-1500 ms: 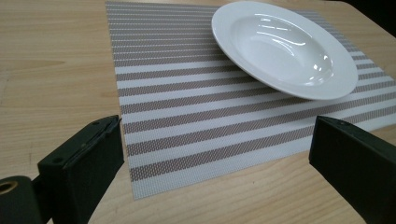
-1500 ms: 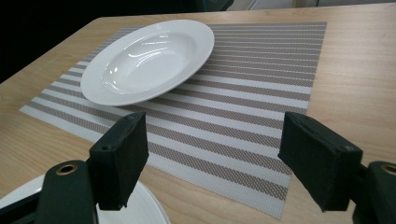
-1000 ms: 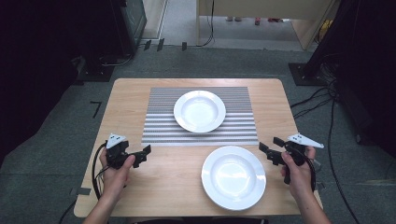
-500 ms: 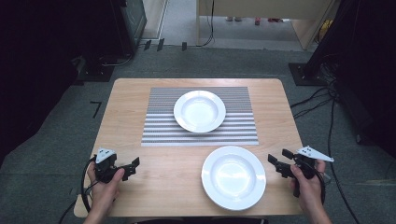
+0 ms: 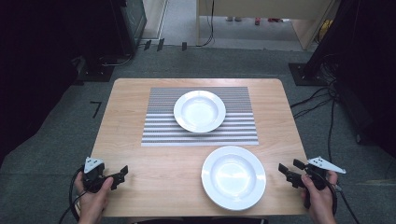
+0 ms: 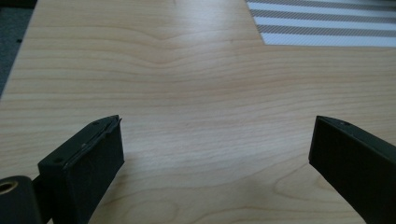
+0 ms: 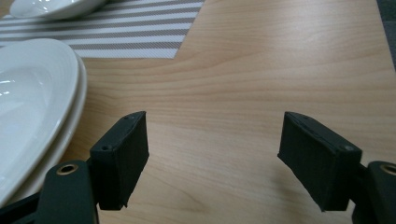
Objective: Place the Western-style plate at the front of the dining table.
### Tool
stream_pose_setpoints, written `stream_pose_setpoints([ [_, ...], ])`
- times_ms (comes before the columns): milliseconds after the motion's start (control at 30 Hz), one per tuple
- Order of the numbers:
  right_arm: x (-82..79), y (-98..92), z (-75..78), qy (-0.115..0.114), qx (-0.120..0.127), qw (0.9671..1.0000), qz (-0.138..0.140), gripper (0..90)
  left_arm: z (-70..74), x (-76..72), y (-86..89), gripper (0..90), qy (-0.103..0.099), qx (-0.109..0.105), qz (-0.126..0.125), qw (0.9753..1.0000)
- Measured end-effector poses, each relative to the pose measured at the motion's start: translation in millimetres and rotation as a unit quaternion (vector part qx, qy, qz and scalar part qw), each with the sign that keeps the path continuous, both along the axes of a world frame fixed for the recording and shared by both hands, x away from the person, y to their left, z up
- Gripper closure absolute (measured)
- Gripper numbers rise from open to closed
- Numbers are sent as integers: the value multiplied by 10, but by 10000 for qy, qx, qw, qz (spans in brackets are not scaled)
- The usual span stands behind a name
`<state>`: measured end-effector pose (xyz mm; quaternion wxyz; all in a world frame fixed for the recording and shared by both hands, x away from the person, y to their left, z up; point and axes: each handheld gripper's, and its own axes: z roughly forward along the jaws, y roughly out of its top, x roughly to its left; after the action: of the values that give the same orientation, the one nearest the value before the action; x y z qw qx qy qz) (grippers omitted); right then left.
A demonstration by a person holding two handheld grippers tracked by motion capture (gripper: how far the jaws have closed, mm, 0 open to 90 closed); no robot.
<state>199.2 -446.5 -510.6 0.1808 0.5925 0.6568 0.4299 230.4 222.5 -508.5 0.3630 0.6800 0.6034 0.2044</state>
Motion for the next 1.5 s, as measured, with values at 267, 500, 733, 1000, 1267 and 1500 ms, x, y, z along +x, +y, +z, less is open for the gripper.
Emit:
stream_pose_setpoints([
  [267,-95,-115,-94,128,-206,9996,-147,243,-22,-80,124,34,-48,153,46,9999],
  [500,-129,-167,-137,197,-332,9989,-255,245,-25,-130,156,34,-71,342,31,9994],
  [733,-123,-56,-137,248,-861,9957,-254,236,-45,-136,88,35,-30,529,-117,9985],
  [1000,-113,47,-146,284,-1298,9909,-233,198,-80,-121,39,35,174,708,-276,9970],
  [1267,-110,51,-148,294,-1314,9907,-186,176,-103,-130,5,35,99,869,-397,9954],
  [1500,-102,62,-151,326,-1326,9906,-116,131,-110,-137,-3,35,66,855,-357,9957],
])
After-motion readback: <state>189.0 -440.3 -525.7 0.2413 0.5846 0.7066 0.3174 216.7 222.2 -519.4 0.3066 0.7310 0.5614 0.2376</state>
